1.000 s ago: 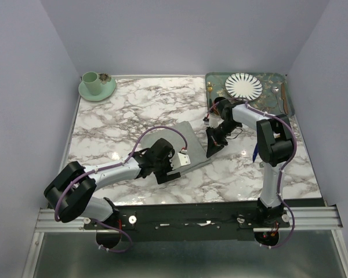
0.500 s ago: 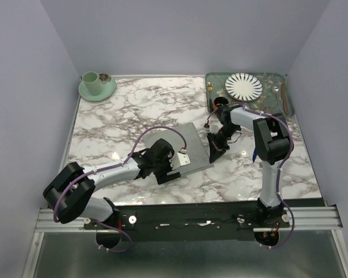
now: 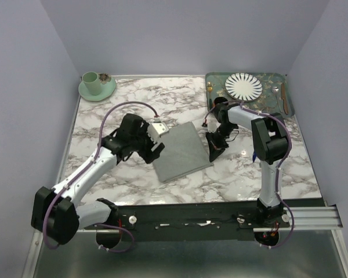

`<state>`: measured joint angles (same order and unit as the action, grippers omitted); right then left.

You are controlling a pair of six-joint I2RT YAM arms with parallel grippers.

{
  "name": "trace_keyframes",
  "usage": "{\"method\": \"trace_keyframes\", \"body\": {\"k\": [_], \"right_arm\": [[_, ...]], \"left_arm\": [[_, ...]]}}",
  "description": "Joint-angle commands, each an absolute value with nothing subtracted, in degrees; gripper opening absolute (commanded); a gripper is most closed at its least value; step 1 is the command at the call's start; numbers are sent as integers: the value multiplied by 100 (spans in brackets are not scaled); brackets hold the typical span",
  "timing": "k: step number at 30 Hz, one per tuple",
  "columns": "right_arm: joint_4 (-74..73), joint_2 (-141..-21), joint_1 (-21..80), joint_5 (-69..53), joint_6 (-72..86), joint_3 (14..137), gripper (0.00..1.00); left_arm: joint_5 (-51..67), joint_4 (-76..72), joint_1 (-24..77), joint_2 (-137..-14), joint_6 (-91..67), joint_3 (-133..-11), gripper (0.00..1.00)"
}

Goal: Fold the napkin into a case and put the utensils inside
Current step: Smooth out the lower triangle-folded napkin at the center of the board.

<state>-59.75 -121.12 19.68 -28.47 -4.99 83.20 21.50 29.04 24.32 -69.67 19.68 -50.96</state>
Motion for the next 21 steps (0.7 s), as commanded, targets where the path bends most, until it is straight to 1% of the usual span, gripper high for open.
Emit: {"method": "trace_keyframes", "body": {"k": [1,3,5,6,9,10,11,12,16,17,18,20,21], "right_arm": [[-5396,-12305,1978,-1521,-984,8929,3],[-5440,-12296,1978,-1398,-1028,9218,9],[-5475,-12252,1978,-1327,-1072,9421,13],[-5493,-12226,1978,-1301,-1072,9526,19],[-5581,-12138,1986,-1344,-1081,9913,38],[-5598,-12103,1978,-1362,-1064,10036,39],[-5616,-11998,1978,-1380,-1055,10054,43],[-5660,-11927,1978,-1493,-1046,10063,47],[-5704,-11444,1978,-1941,-906,9687,49],[-5704,-11365,1978,-2038,-862,9407,49],[-5713,-11242,1978,-2213,-818,9274,49],[-5713,-11197,1978,-2390,-686,8984,49],[-5722,-11197,1978,-2547,-642,8730,53]], "left_arm": [[3076,3085,1707,-8365,1468,-5833,54],[2963,3015,1644,-8945,1503,-6028,45],[2787,2962,1600,-9384,1573,-6222,45],[2673,2962,1582,-9491,1678,-6257,42],[2488,2988,1591,-9738,1837,-6179,38],[2409,3023,1582,-9764,1907,-6083,37],[2373,3093,1591,-9791,1925,-6021,36],[2364,3129,1591,-9765,1925,-5951,33],[2347,3287,1696,-9440,1855,-5355,26],[2312,3339,1757,-9248,1811,-5239,25],[2329,3401,1984,-9150,1906,-5143,22],[1961,3427,2293,-8853,1942,-5045,22],[1925,3463,2459,-8781,1934,-5045,22]]}}
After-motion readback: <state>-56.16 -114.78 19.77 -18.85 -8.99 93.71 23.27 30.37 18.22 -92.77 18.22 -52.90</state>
